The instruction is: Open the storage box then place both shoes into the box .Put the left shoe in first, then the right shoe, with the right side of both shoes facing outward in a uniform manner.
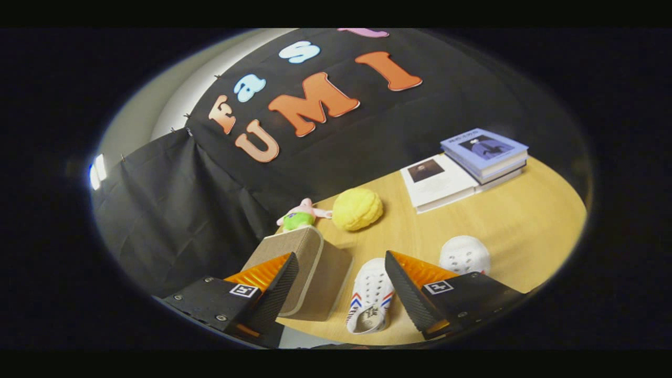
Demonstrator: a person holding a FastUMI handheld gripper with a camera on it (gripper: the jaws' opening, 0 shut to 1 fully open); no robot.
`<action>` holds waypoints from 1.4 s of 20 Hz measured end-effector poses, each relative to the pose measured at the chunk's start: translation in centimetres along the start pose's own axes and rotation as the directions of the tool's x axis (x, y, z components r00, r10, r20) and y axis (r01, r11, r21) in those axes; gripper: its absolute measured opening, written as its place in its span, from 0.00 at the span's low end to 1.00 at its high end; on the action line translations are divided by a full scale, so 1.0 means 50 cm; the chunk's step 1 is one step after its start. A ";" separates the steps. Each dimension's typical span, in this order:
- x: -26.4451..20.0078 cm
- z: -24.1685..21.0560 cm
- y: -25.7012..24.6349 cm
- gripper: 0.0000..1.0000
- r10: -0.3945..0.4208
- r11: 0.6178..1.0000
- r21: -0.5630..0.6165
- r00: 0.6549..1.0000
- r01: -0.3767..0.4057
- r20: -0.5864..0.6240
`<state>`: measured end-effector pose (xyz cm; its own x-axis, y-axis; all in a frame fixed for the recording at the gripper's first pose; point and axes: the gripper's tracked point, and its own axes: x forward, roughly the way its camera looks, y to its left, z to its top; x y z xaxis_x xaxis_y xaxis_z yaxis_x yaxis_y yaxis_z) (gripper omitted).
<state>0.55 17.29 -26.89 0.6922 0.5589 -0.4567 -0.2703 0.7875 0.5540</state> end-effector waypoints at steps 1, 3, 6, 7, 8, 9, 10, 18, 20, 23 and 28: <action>0.014 -0.021 0.007 0.98 0.019 1.000 0.018 0.999 -0.018 -0.032; 0.038 -0.063 0.016 0.98 0.053 0.997 0.058 0.995 -0.048 -0.090; 0.067 -0.105 0.046 0.98 0.145 0.978 0.170 0.980 -0.121 -0.139; 0.074 -0.117 0.059 0.98 0.182 0.966 0.211 0.972 -0.148 -0.152; 0.083 -0.130 0.071 0.98 0.212 0.955 0.245 0.963 -0.168 -0.167; 0.088 -0.142 0.080 0.98 0.237 0.945 0.272 0.955 -0.184 -0.178; 0.097 -0.150 0.089 0.98 0.261 0.934 0.297 0.947 -0.199 -0.188; 0.135 -0.171 0.148 0.98 0.407 0.833 0.478 0.893 -0.277 -0.191; 0.141 -0.172 0.157 0.98 0.428 0.814 0.506 0.884 -0.286 -0.188; 0.145 -0.177 0.165 0.98 0.438 0.808 0.513 0.878 -0.289 -0.196; 0.152 -0.174 0.148 0.97 0.436 0.783 0.557 0.882 -0.277 -0.175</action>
<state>-2.01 29.61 -32.30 0.3755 0.8825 -0.2833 -0.0304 0.3172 0.9479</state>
